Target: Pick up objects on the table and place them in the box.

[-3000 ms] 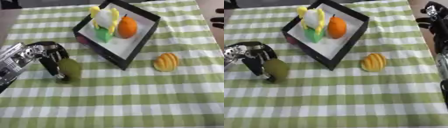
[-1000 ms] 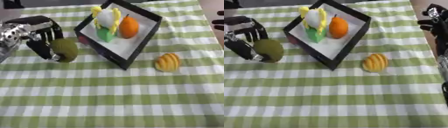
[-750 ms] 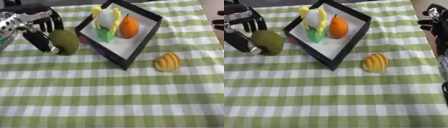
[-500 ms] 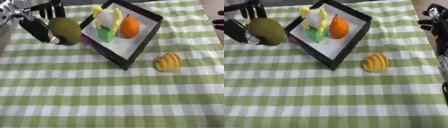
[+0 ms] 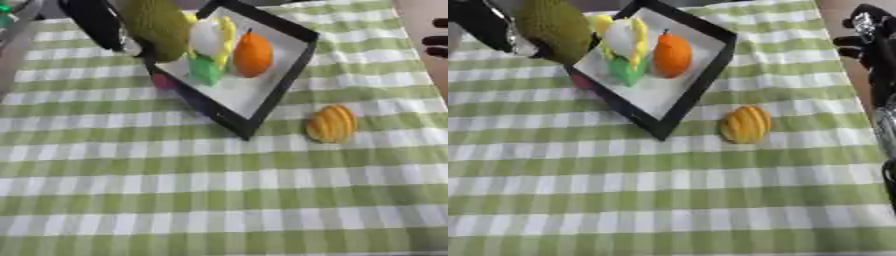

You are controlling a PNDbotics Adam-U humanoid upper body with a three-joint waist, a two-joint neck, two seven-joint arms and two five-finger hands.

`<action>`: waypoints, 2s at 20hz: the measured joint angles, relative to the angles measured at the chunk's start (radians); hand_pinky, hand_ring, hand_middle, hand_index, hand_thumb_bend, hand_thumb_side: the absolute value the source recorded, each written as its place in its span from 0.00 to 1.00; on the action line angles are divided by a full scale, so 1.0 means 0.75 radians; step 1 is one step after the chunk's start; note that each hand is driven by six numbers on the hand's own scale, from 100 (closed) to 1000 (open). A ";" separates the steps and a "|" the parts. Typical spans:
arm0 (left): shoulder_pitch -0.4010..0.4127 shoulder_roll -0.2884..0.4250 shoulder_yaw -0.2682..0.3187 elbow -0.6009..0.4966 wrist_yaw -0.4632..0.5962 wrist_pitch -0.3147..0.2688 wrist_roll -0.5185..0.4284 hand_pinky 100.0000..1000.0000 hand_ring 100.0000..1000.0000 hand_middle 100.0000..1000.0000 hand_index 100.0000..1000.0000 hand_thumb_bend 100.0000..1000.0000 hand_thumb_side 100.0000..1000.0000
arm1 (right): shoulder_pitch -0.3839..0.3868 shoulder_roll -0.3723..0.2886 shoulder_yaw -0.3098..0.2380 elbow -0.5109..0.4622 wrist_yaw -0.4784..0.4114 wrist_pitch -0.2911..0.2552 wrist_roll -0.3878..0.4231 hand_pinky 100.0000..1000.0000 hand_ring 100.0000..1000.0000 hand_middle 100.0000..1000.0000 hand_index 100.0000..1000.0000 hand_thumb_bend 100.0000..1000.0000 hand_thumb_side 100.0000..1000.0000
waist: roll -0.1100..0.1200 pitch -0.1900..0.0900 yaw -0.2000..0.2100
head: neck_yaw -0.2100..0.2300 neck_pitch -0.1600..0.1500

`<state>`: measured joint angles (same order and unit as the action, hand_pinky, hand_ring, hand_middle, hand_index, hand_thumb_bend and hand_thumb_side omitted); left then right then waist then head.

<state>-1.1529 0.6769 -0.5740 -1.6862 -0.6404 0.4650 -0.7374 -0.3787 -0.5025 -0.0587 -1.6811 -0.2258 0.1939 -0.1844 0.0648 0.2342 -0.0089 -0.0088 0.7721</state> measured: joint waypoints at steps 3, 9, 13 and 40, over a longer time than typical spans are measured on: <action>-0.056 -0.099 -0.008 0.105 -0.065 -0.017 0.005 0.58 0.54 0.54 0.59 0.51 0.00 | -0.010 0.000 0.006 0.000 -0.003 -0.001 0.002 0.76 0.68 0.73 0.89 0.00 0.64 | 0.000 0.000 -0.012 | 0.003 0.000; -0.114 -0.298 -0.001 0.317 -0.197 -0.021 0.011 0.58 0.54 0.54 0.59 0.52 0.00 | -0.032 0.000 0.006 0.000 -0.011 -0.003 0.005 0.76 0.68 0.73 0.89 0.00 0.64 | 0.000 0.000 -0.032 | 0.019 0.000; -0.117 -0.393 0.002 0.456 -0.281 -0.051 0.013 0.58 0.54 0.55 0.60 0.54 0.00 | -0.041 0.001 0.014 -0.001 -0.012 -0.001 0.011 0.76 0.67 0.73 0.89 0.00 0.64 | 0.000 0.000 -0.046 | 0.031 -0.001; 0.175 -0.215 0.505 0.502 -0.209 -0.199 0.508 0.71 0.65 0.67 0.78 0.65 0.28 | -0.038 -0.041 0.013 -0.008 -0.017 -0.023 0.010 0.76 0.68 0.73 0.89 0.00 0.58 | -0.015 -0.016 -0.004 | -0.001 -0.001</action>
<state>-1.0213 0.5159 -0.1954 -1.3098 -0.7974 0.3159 -0.3567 -0.4073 -0.5334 -0.0493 -1.6873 -0.2384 0.1765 -0.1773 0.0536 0.2223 -0.0117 -0.0097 0.7715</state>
